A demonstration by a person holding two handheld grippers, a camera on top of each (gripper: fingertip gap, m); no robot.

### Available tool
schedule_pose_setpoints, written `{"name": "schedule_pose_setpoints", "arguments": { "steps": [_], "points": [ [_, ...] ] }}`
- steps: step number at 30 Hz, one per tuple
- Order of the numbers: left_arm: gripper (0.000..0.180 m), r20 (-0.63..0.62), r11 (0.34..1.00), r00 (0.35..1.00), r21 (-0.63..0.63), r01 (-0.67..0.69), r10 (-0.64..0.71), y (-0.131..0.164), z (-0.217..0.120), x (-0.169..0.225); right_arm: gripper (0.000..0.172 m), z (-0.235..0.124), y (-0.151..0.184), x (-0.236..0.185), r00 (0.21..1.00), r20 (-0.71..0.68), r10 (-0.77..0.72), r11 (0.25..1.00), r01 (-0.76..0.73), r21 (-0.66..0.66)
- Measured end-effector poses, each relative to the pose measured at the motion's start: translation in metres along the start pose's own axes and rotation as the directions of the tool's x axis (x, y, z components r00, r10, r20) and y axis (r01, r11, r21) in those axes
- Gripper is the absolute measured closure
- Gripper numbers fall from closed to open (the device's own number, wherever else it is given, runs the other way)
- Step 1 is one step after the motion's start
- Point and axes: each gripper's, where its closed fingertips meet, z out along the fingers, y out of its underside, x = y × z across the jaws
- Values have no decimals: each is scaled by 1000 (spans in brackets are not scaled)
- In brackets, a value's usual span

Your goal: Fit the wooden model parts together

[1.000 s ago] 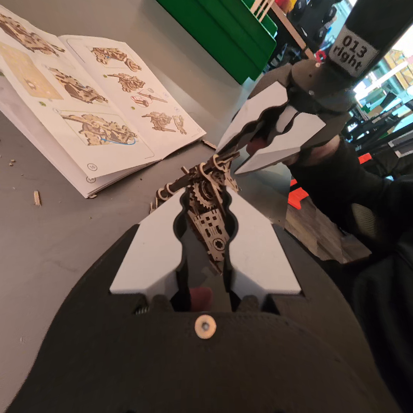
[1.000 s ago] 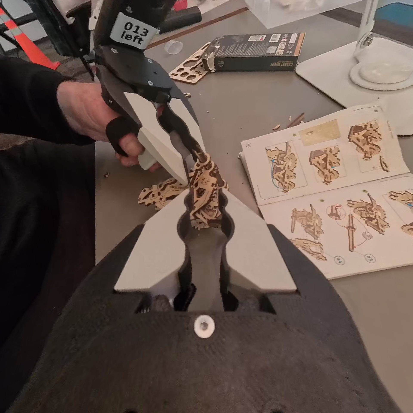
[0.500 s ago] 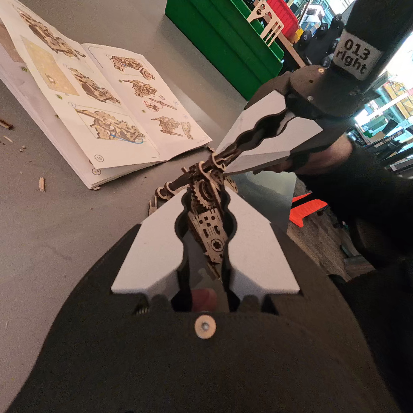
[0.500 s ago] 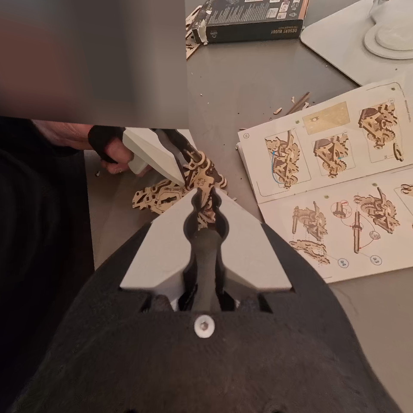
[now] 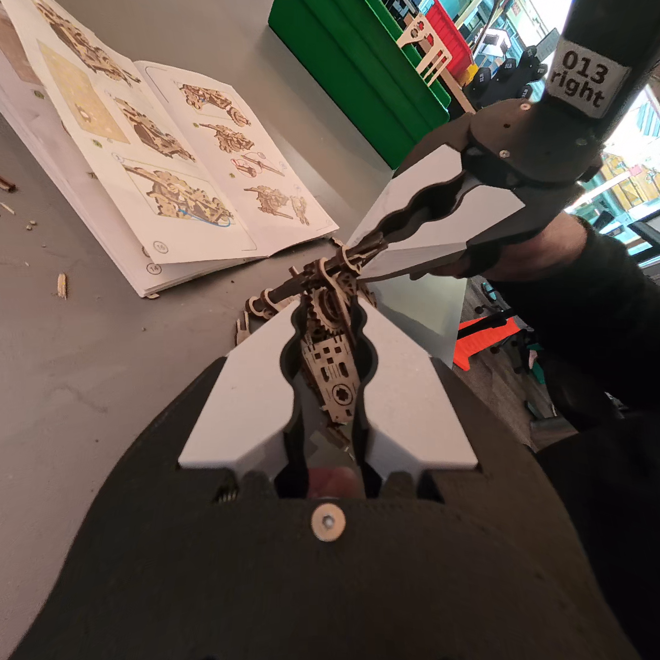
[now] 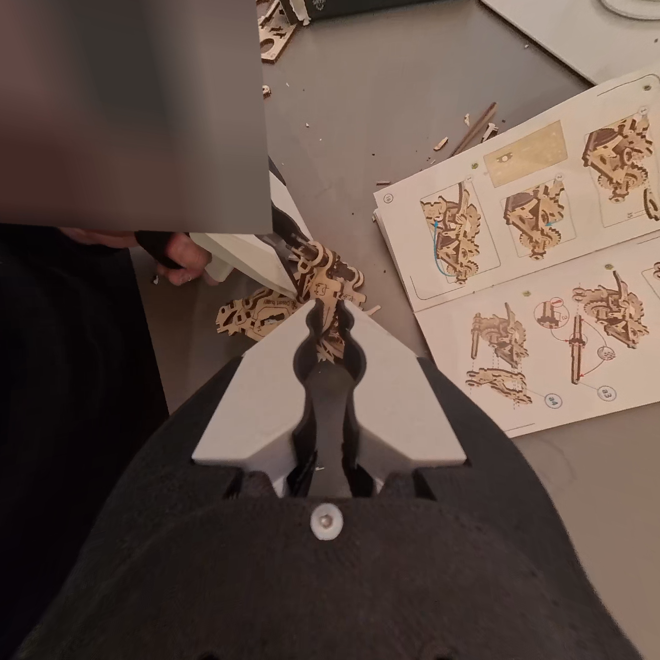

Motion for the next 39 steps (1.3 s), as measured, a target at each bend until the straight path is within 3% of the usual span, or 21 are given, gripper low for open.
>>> {"name": "schedule_pose_setpoints", "arguments": {
  "steps": [9, 13, 22, 27, 30, 33, 37, 39],
  "points": [
    [146, -14, 997, 1000, 75, 14, -13, -15, -12, -5, 165, -5, -9, 8, 1000, -24, 6, 999, -5, 53],
    [141, 7, 998, 1000, 51, -26, 26, -14, -11, -9, 158, -8, -16, 7, 1000, -21, -21, 997, 22, 71],
    [151, 18, 997, 998, -29, -66, 67, -3, 0, -6, 159, 8, -12, 1, 998, -25, -50, 998, 51, 32],
    [154, 73, 970, 968, -38, -239, 241, -4, -1, 4, 160, 0, -11, -4, 990, -68, -127, 986, 133, 99],
    [156, 139, 882, 871, -114, -458, 471, -2, 2, 13, 163, -9, -1, -8, 981, -109, -159, 974, 174, 148],
    [156, 157, 711, 694, -195, -675, 703, 7, 11, 27, 164, -20, 17, -13, 975, -120, -185, 967, 202, 156],
    [156, 135, 543, 526, -238, -805, 840, 22, 19, 44, 144, -31, 44, -22, 982, -94, -164, 974, 177, 141],
    [155, 155, 498, 473, -253, -830, 867, 24, 19, 46, 143, -39, 48, -26, 980, -101, -173, 967, 188, 169]
  ]
}}
